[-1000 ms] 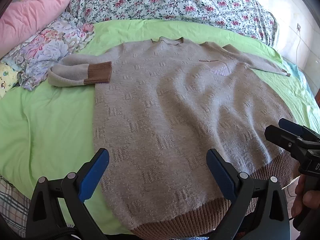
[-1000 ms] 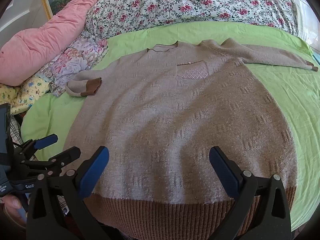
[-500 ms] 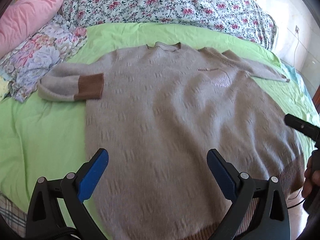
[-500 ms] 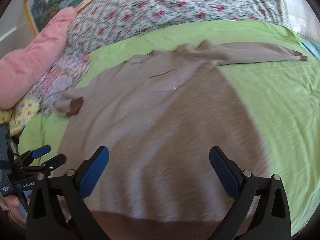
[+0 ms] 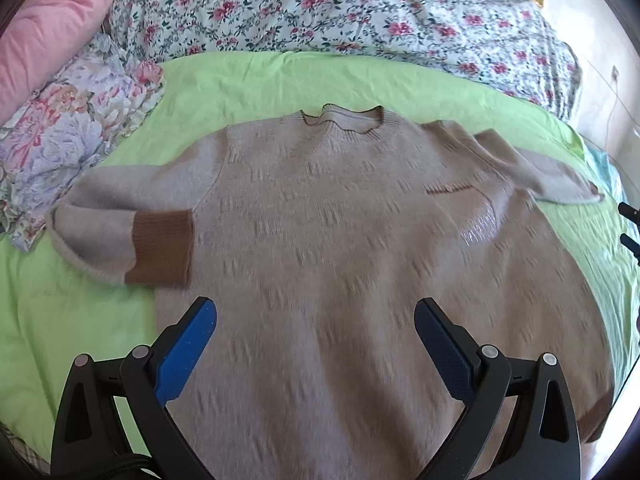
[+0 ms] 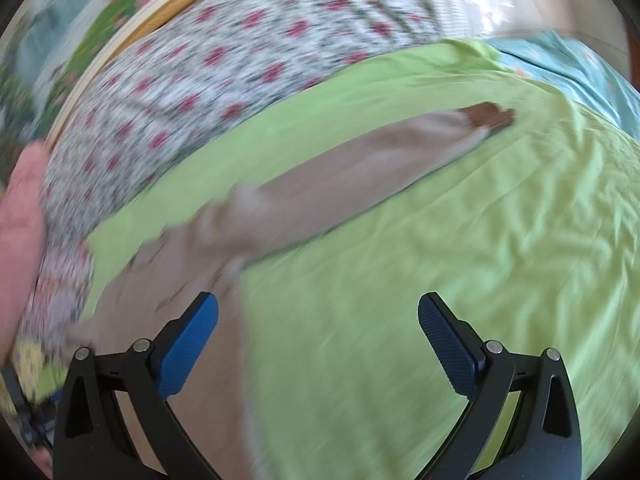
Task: Fold small clothes
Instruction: 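Reach to the sleeve's brown cuff and close the right tool on it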
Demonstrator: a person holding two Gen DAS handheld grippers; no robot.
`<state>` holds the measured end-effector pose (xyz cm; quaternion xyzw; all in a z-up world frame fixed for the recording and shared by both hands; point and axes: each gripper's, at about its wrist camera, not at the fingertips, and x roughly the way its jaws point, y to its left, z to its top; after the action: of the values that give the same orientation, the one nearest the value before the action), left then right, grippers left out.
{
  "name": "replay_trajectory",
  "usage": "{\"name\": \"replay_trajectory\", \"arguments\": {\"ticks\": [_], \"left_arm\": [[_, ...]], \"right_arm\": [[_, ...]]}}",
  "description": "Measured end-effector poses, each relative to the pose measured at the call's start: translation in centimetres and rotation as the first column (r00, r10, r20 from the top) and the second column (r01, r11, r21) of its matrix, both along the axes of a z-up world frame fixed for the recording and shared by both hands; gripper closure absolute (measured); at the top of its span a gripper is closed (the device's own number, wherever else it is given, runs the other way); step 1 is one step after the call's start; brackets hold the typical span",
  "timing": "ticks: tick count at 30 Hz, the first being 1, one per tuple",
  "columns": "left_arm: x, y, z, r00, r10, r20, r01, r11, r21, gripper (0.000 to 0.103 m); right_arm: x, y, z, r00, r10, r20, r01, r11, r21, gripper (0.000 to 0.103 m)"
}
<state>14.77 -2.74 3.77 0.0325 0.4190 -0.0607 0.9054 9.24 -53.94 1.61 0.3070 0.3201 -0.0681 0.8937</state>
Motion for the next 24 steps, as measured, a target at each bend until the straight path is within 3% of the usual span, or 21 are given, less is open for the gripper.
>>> {"name": "replay_trajectory", "arguments": {"ticks": [7, 11, 13, 15, 16, 18, 19, 24], "left_arm": [[5.4, -0.6, -0.5, 0.999, 0.042, -0.009, -0.042, 0.999, 0.028, 0.003], [8.4, -0.6, -1.7, 0.997, 0.069, -0.038, -0.068, 0.997, 0.021, 0.003], [9.4, -0.5, -2.4, 0.996, 0.066, -0.058, -0.067, 0.998, -0.004, 0.003], [10.3, -0.6, -3.3, 0.995, 0.058, -0.079, -0.06, 0.998, -0.017, 0.003], [10.6, -0.6, -3.6, 0.994, 0.06, -0.087, -0.061, 0.998, -0.015, 0.003], [11.0, -0.6, -4.5, 0.993, 0.046, -0.112, -0.049, 0.998, -0.025, 0.003], [11.1, -0.6, -4.6, 0.992, 0.042, -0.115, -0.046, 0.998, -0.03, 0.003], [10.4, 0.2, -4.8, 0.992, 0.038, -0.12, -0.045, 0.997, -0.056, 0.003]], "right_arm": [[5.3, -11.1, -2.5, 0.977, -0.211, -0.024, 0.213, 0.97, 0.119, 0.023], [8.6, -15.0, -4.5, 0.956, -0.279, -0.093, 0.289, 0.951, 0.113, 0.03], [9.7, -16.5, -5.4, 0.949, -0.297, -0.106, 0.309, 0.944, 0.114, 0.036], [10.4, -17.7, -5.8, 0.939, -0.327, -0.104, 0.338, 0.935, 0.111, 0.05], [10.4, -18.0, -5.8, 0.937, -0.333, -0.103, 0.343, 0.934, 0.104, 0.055], [11.1, -18.0, -5.5, 0.944, -0.313, -0.106, 0.323, 0.941, 0.096, 0.088], [11.3, -17.7, -5.2, 0.949, -0.3, -0.099, 0.309, 0.947, 0.093, 0.093], [11.1, -12.4, -0.6, 0.983, -0.18, 0.034, 0.178, 0.983, 0.042, 0.095]]}}
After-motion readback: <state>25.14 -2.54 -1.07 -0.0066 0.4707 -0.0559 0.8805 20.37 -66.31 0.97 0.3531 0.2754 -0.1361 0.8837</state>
